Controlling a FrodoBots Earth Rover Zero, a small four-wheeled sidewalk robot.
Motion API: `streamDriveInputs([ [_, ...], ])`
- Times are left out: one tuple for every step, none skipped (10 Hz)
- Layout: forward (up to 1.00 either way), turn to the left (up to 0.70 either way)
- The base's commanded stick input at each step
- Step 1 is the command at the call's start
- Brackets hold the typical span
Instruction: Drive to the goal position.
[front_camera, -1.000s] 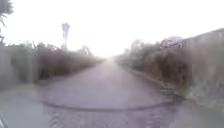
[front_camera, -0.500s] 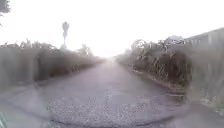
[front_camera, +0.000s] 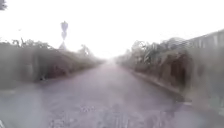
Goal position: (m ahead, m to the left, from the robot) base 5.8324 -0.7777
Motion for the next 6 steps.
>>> streamDriveInputs([
  [0.7, -0.03],
  [0.7, -0.09],
  [0.7, -0.14],
  [0.7, -0.14],
  [0.7, -0.14],
  [0.7, -0.14],
])
